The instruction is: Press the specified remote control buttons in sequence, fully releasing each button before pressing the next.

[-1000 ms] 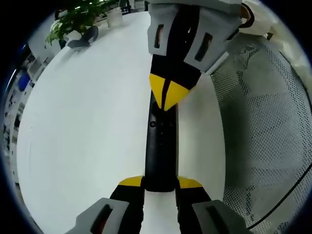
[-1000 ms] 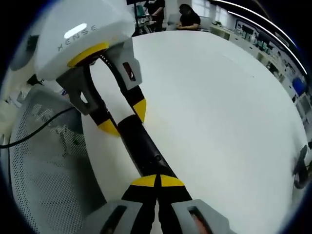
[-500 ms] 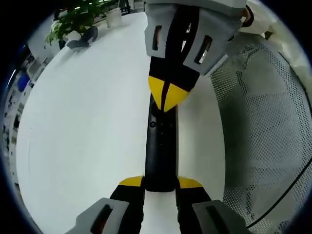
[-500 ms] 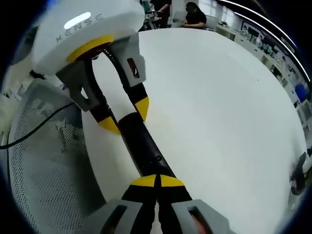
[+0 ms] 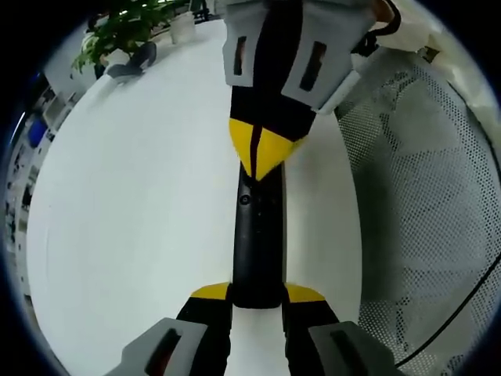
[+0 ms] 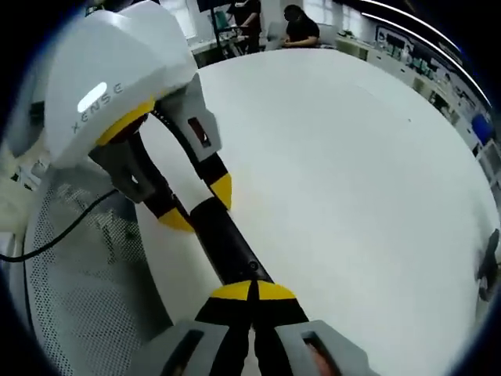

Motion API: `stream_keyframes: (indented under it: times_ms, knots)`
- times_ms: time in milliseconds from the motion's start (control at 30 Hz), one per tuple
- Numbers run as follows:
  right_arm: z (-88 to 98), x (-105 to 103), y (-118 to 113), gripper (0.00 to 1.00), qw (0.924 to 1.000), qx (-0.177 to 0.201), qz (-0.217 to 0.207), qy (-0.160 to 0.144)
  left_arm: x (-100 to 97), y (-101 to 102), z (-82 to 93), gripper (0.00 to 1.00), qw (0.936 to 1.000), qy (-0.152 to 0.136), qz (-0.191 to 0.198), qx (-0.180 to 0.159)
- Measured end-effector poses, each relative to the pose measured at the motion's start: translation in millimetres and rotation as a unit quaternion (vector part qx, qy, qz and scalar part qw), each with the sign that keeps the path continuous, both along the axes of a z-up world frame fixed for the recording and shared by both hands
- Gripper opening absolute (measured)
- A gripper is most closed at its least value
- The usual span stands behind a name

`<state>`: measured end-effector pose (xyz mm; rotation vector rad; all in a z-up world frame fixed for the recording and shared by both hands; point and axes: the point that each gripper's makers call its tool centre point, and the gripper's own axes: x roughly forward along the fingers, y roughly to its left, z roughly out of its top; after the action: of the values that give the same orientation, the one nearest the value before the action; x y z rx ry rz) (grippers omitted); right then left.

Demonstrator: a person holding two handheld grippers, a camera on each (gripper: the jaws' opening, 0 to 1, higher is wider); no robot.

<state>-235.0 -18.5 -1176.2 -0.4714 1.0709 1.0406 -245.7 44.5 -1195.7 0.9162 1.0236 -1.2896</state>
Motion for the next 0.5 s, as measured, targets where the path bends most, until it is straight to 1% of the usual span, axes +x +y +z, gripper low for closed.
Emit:
stream_keyframes:
  times_ms: [100, 233, 333, 500]
  knots:
    - [-1.3, -0.6, 6.5, 0.0, 1.0, 0.001, 0.001, 0.0, 0.0, 0.1, 0.0, 0.22, 1.0, -0.001, -0.001, -0.001]
    - [-2.4, 2.5, 9.8, 0.0, 1.0, -0.001, 0.002, -0.003, -0.5, 0.5, 0.0, 0.23, 1.0, -0.003, 0.005, -0.006]
    - [-2.5, 1.5, 14.1, 0.0, 1.0, 0.0, 0.003, 0.0, -0.2, 0.6, -0.1, 0.22, 0.9999, -0.003, 0.006, -0.013]
    - [-2.1, 4.0, 20.6, 0.0, 1.0, 0.007, 0.002, 0.006, -0.1, 0.2, 0.0, 0.22, 0.9999, -0.002, 0.003, -0.012]
